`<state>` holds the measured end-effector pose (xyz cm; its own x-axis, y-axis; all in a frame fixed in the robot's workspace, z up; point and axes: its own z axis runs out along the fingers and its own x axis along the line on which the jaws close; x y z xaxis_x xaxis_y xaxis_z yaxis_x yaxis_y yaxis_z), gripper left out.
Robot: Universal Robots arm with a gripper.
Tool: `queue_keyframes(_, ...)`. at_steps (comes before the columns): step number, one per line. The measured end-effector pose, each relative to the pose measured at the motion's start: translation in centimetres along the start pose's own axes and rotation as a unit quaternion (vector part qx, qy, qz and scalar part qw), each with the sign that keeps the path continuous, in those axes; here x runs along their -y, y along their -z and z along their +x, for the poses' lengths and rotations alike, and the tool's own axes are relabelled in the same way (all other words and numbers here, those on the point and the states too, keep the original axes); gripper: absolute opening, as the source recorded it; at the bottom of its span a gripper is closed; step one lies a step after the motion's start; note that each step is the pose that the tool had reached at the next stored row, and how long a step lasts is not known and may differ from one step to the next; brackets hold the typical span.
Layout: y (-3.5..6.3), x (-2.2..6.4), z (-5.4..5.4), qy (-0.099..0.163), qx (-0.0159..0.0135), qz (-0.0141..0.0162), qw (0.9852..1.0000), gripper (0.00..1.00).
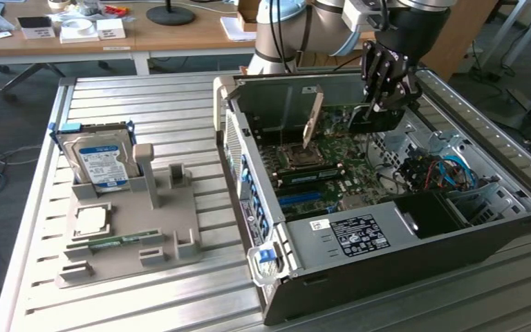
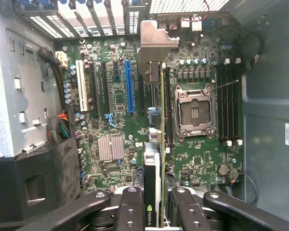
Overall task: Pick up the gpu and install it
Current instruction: 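Insert the gpu into the slot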
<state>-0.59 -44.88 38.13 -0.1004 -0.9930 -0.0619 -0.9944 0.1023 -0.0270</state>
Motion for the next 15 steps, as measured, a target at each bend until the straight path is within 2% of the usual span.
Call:
queue_keyframes(6,0.01,-0.66,0.16,0.002,-0.0001,-0.0002,1.0,0.27)
queue_keyframes(15,-0.65,-0.74,0.46,0.002,-0.0003,-0.001,1.0,0.27)
